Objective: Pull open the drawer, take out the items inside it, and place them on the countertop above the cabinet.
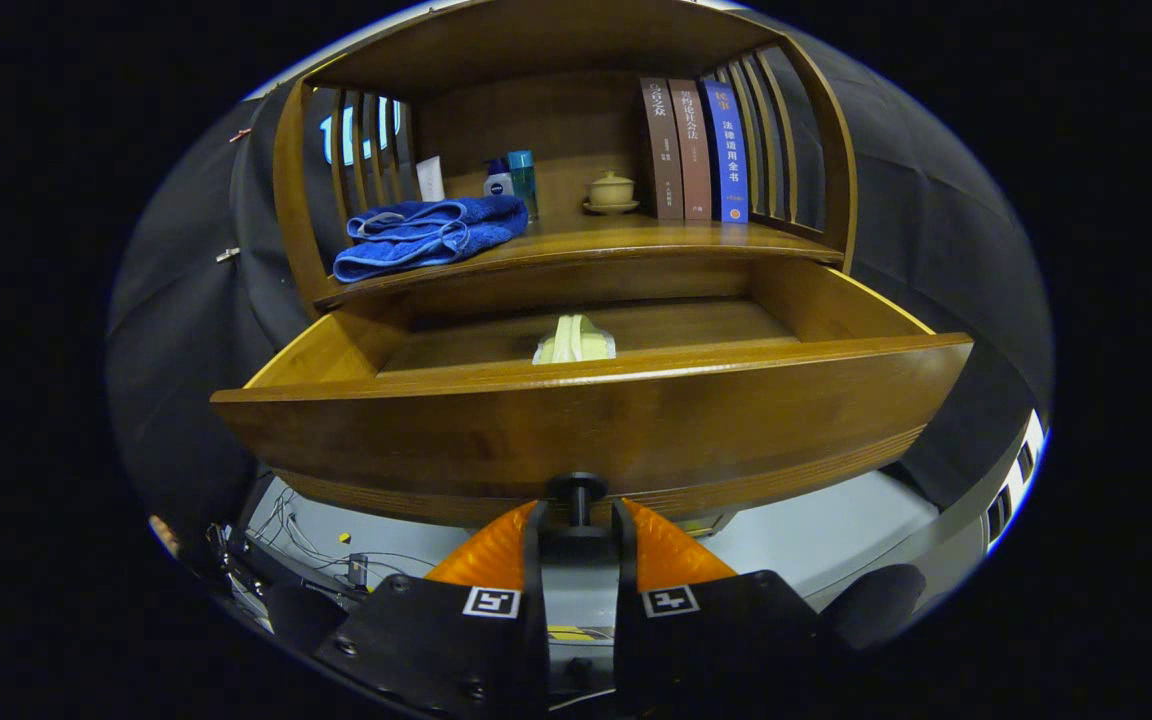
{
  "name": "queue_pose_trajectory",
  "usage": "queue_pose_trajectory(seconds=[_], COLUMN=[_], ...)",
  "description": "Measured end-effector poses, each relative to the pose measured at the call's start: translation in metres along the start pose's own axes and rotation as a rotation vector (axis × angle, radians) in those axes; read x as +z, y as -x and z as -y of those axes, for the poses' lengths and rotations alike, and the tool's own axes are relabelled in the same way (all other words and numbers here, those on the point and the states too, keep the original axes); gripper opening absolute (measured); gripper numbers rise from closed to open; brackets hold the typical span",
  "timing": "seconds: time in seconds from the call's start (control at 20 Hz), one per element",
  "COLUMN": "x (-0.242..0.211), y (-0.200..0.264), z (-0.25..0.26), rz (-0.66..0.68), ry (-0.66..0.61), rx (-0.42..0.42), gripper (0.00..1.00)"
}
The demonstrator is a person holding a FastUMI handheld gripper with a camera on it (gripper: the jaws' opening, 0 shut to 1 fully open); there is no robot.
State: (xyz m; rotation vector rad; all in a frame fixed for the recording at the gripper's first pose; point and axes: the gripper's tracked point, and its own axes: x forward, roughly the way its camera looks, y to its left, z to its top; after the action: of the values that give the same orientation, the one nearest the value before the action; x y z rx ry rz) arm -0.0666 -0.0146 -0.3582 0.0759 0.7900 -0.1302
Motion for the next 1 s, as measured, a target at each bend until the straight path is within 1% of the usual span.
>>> queue_pose_trajectory(seconds=[0.3, 0.4, 0.55, 0.7, 0.75, 0.85, 0.95, 1.0], x=[-0.021, -0.020, -0.018, -0.014, -0.013, -0.007, 0.009, 0.019], y=[0.014, 0.014, 0.018, 0.028, 0.034, 0.049, 0.064, 0.071], z=[0.007, 0.005, 0.002, 0.003, 0.003, 0.003, -0.003, -0.006], rz=[-0.046, -0.033, -0.025, -0.008, -0.001, 0.012, 0.046, 0.064], ry=[-0.019, -0.020, -0.028, -0.046, -0.045, -0.039, -0.043, -0.043], rx=[-0.007, -0.004, 0.010, -0.001, -0.008, -0.017, -0.006, 0.003], gripper=[0.29, 0.30, 0.48, 0.89, 0.92, 0.94, 0.96, 0.99])
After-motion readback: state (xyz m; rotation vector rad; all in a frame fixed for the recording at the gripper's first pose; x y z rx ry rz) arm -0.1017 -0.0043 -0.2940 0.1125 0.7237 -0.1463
